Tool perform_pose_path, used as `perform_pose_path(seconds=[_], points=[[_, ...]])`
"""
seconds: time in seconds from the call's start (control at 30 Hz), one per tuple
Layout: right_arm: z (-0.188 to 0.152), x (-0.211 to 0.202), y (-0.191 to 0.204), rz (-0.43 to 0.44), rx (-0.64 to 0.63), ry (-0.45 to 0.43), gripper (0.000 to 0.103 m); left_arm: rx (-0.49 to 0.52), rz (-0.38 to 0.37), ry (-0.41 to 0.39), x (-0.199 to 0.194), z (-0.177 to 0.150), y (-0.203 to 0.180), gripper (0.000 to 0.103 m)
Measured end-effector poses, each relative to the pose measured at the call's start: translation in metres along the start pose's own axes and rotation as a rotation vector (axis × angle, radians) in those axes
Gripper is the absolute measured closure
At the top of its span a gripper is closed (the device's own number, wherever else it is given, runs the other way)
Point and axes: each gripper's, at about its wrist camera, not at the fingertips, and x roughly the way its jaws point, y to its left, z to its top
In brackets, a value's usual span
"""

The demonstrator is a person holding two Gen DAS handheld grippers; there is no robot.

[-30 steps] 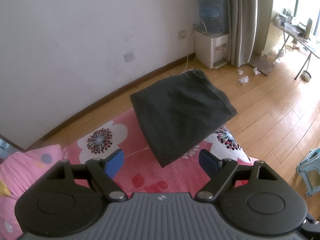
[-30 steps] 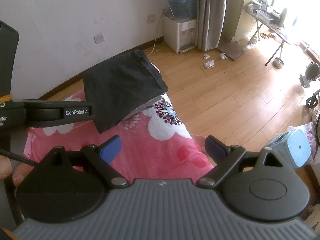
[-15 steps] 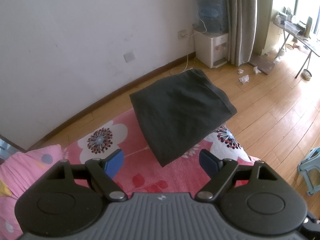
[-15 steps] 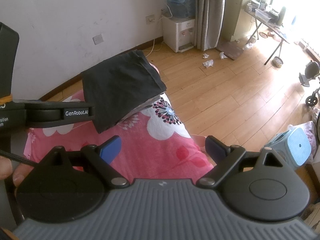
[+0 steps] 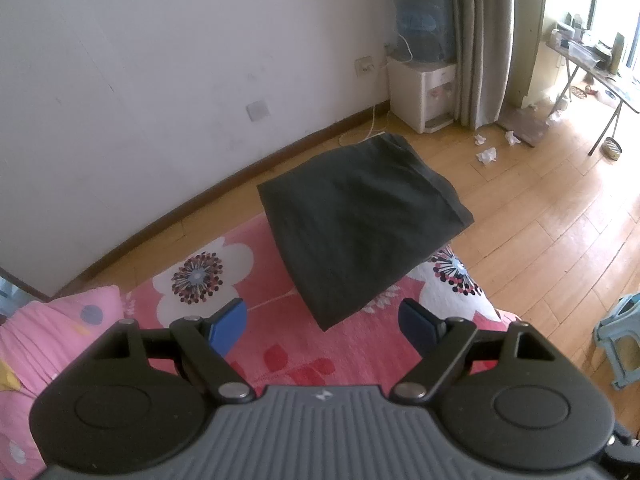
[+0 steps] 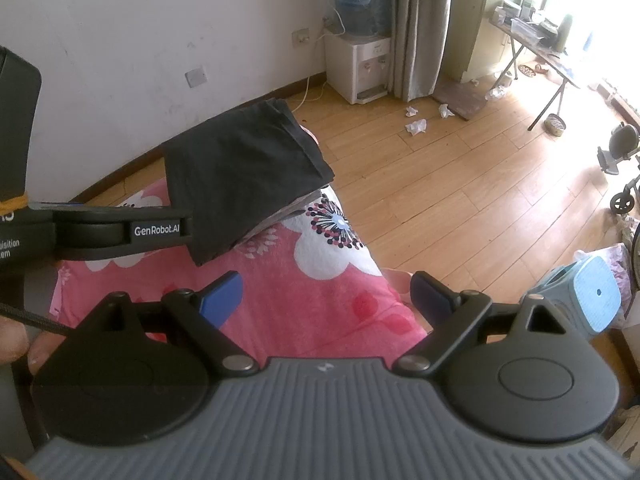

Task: Fold clothes

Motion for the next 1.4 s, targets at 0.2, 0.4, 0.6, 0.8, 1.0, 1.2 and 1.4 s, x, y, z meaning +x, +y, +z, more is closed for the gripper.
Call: perform_pose_path(seconds=[0.2, 0.4, 0.6, 0.8, 1.0, 1.2, 1.4], points=[[-0.0005, 0.0, 0.0021, -0.004, -0.002, 0.002, 0.012, 0.001, -0.005, 0.006, 0.0021, -0.0018, 0.0013, 0.019], [-0.0003, -0.0016, 0.0008, -0.004, -0.006, 0.004, 0.012, -0.003, -0.005, 0.005, 0.0028, -0.002, 0.0017, 0.019], [-0.0008, -0.0004, 0.0027, -0.01, -0.006, 0.004, 0.012, -0.001, -0.005, 0.005, 0.0027, -0.0023, 0.0001, 0.019], [-0.0025, -0.0008, 0.0015, -0.013, -0.002, 0.003, 0.012, 0.003, -0.007, 0.003, 0.0027, -0.0031, -0.0022, 0.019], [-0.0031, -0.0003, -0.002, -0.01, 0.001, 0.003, 0.012, 0.007, -0.002, 0.004, 0.0026, -0.003, -0.0053, 0.019], [-0.0023, 0.0007, -0.0036, -0.003, 0.001, 0.004, 0.012, 0.005, 0.005, 0.005, 0.0026, -0.0032, -0.0069, 0.019], [-0.0006, 0.0018, -0.0036, 0.0, -0.003, 0.006, 0.012, 0.004, 0.005, 0.006, 0.0039, -0.002, -0.0056, 0.019]])
